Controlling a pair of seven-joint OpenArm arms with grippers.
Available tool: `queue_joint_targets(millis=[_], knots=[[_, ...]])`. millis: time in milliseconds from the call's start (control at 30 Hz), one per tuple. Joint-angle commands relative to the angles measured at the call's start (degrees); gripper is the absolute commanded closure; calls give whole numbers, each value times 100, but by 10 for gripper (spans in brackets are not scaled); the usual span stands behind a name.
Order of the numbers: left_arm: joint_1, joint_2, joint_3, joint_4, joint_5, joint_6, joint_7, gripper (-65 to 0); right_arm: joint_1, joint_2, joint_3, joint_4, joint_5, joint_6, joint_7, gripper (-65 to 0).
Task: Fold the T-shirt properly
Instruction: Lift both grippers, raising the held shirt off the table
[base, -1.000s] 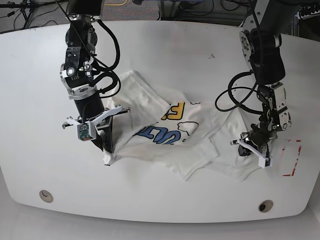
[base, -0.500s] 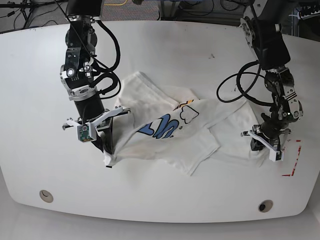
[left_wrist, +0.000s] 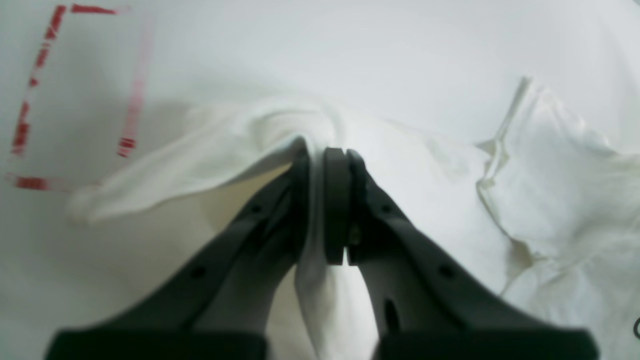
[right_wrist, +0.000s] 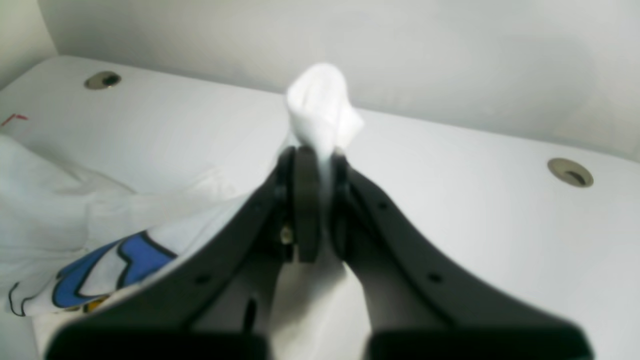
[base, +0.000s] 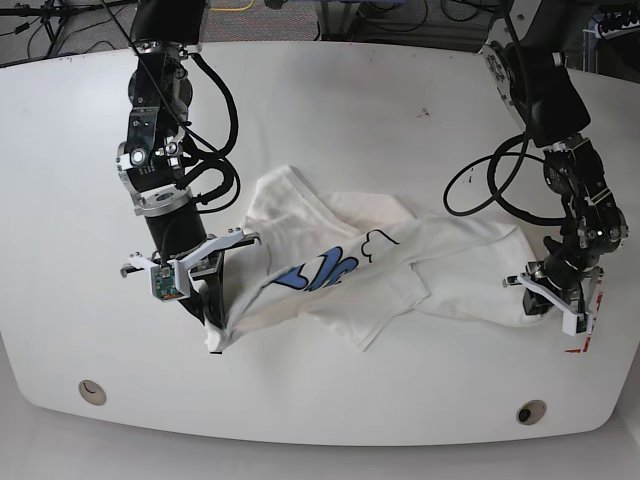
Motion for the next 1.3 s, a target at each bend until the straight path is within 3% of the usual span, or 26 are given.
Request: queue_joint_targets(millis=[0, 333, 400, 600, 1267], knots=[[-345, -177, -108, 286, -124, -29, -122, -9, 225, 49, -20, 110, 59, -28, 177, -3], [-824, -389, -562, 1221, -182, -212, 365, -2, 987, 182, -26, -283, 46, -51, -16, -4], [-1010, -387, -711, 1610, -82, -567, 653, 0, 1340, 240, 40, -524, 25, -37, -129, 0], [-1187, -331, -758, 1950, -74, -858, 954, 0, 1730, 259, 63, -782, 22, -43, -248, 0], [-1551, -329, -1078, 2429, -38, -539, 1283, 0, 2396, 345, 122, -657, -9, 25, -258, -2]])
